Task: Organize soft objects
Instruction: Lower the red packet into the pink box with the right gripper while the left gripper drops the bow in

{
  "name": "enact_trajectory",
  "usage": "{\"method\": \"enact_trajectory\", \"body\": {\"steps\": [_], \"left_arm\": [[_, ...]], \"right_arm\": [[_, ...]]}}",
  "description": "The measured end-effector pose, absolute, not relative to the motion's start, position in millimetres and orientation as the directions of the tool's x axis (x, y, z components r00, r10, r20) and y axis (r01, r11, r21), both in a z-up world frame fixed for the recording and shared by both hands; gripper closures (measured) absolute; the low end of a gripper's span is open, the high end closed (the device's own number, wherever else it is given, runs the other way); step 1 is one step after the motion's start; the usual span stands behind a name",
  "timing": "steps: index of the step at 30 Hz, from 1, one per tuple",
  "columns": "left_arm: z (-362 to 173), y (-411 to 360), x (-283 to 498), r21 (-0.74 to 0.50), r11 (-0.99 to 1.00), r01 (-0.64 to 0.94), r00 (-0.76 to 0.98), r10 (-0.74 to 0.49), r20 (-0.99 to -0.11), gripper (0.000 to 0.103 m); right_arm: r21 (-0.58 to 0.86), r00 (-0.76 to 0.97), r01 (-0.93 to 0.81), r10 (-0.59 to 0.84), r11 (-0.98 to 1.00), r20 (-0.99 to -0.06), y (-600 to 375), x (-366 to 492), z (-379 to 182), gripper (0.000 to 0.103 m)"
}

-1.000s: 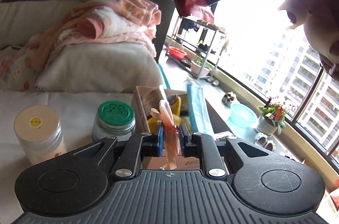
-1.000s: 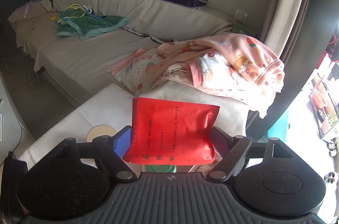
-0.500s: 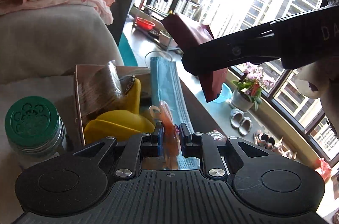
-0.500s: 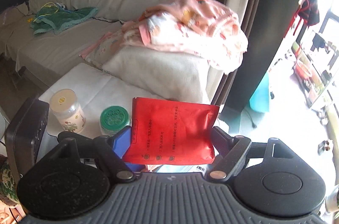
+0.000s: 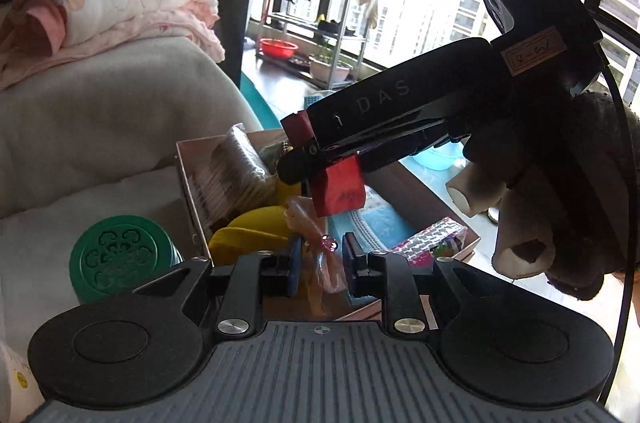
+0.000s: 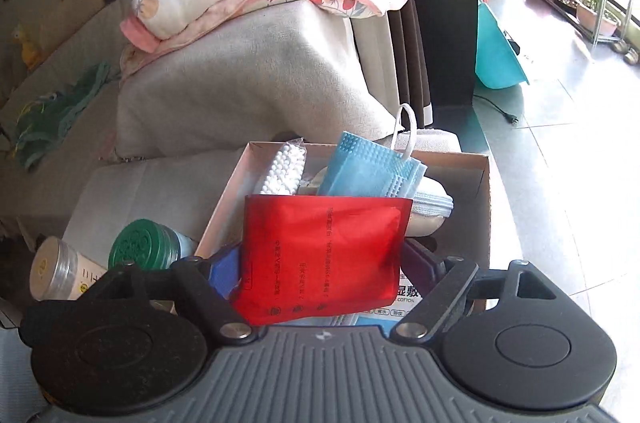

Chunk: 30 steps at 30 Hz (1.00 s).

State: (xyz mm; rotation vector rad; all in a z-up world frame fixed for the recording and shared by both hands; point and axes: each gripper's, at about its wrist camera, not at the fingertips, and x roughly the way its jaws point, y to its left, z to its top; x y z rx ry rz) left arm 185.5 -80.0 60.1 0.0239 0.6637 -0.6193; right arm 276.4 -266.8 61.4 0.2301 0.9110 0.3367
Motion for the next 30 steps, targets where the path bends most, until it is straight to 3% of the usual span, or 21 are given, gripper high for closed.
{"method": "enact_trajectory", "body": {"steps": [8,12,16,18,25,28,30], "left_arm": [[61.9,-39.9,170.2,-0.317,0.777,0.544,0.62,-0.627,-0.472,0.079],[66.5,-33.0,158.8,-0.322,0.777,0.541,0.644,-0.629,-0.435,0.079],[75.1,-39.4,148.2,-0.306,0.747,0.59,0.634,-0.664,-0.396,0.079],[77.7,-51.8,147.6,-0.28,0.742,0.609,0.626,-0.666,-0.405,0.079],[58.7,-103.3,183.3,-0.26,0.74,0.621,0.579,-0.656,-0.484,0.079],[50.5,-111.4,195.9,-0.262,0.75,0.607,0.579,-0.644,-0.5,0.091],[46.1,-114.0,200.5,-0.263,0.764,0.59,0.579,-0.627,-0.521,0.09]], "right_arm": [[0.234,0.638,-0.188,0.299,0.954,-0.709,-242.3,251.2,90.1,0.02],[0.257,0.561,-0.223,0.34,0.94,-0.755,-233.9,252.3,94.0,0.018],[0.181,0.531,-0.135,0.225,0.974,-0.817,-228.8,266.5,75.9,0.018],[0.17,0.508,-0.084,0.189,0.982,-0.841,-232.2,270.7,57.6,0.018],[0.287,0.508,-0.098,0.296,0.953,-0.809,-249.0,264.6,50.2,0.018],[0.28,0.522,-0.131,0.306,0.951,-0.796,-251.7,256.2,55.7,0.018],[0.239,0.568,-0.123,0.266,0.963,-0.779,-255.1,247.7,62.6,0.017]]}}
